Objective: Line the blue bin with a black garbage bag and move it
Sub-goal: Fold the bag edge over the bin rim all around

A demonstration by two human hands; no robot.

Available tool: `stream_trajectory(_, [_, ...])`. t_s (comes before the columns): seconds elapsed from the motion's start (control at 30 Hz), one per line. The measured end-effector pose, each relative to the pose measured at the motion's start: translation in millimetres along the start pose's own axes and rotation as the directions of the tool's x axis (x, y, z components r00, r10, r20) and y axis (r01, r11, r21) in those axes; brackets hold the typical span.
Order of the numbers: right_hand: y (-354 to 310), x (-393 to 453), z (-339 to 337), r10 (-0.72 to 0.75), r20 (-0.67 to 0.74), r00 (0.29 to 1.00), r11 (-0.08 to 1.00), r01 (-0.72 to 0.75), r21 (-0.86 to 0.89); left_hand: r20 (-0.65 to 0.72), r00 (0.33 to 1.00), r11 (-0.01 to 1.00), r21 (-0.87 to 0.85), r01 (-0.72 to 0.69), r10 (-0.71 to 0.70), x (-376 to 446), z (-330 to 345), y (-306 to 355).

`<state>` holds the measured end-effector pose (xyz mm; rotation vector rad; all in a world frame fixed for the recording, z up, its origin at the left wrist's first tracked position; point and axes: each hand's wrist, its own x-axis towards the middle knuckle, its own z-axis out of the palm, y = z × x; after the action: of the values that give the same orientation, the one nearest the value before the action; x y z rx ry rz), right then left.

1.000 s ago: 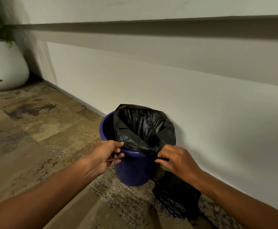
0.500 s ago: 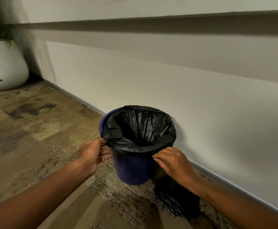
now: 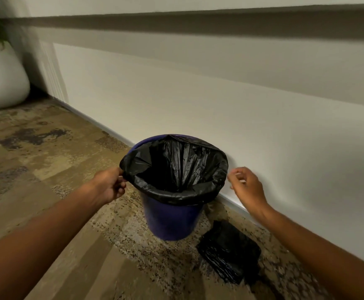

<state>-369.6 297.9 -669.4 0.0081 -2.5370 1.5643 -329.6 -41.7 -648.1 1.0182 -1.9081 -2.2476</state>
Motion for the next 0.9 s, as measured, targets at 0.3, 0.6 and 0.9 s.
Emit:
stream_trajectory(0.3, [-15,36,7,0.279,0.364,0.889,0.766,-0.434,0.474,0.018,1.0,1.0,-0.01,0.025,-0.024,2,9,8])
stream_trajectory(0.6, [-29,-17,7,0.307,0.369,0.877,0.8,-0.448,0.398,0.113,0.986,0.964,0.251,0.088,-0.119,-9,-37,26])
stream_trajectory(0.9, [-42,-48,6,0.294,0.314,0.903,0.936,-0.338,0.097,0.072,0.989,0.901,0.424,0.09,-0.132,-3,-62,36])
